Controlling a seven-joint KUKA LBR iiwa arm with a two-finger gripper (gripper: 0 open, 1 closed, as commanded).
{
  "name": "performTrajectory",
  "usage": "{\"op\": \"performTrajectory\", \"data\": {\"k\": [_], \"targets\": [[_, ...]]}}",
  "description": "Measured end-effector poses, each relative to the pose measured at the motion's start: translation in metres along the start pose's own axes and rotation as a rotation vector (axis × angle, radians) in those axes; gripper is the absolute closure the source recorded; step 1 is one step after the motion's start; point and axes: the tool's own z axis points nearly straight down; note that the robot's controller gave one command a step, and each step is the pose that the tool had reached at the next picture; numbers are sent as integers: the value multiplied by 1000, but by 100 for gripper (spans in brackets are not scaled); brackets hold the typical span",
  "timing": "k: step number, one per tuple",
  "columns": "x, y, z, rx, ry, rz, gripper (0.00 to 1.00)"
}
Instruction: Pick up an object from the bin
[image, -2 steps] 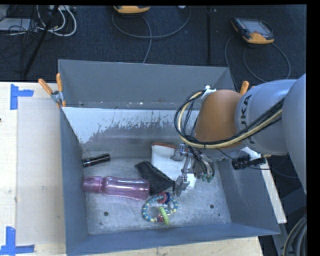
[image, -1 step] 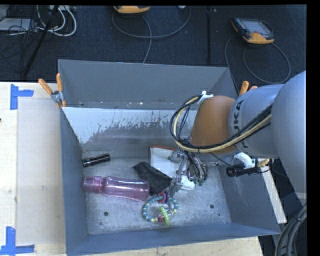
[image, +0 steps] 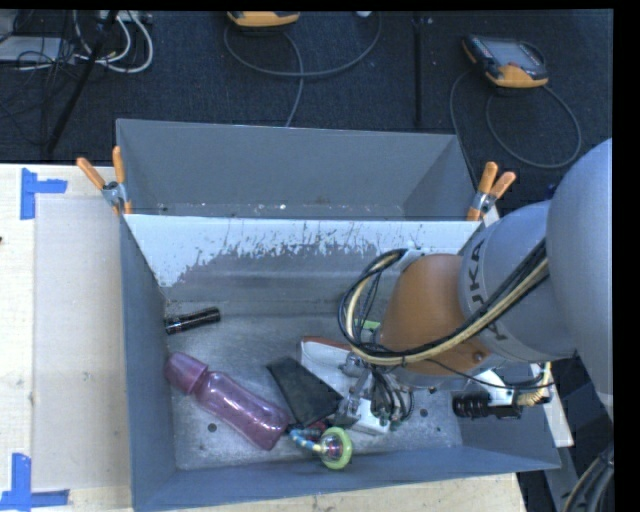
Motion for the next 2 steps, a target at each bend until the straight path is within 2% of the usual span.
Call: {"op": "performTrajectory", "data": {"k": [2], "targets": [[0,0,-2,2,6,-1,100]]}}
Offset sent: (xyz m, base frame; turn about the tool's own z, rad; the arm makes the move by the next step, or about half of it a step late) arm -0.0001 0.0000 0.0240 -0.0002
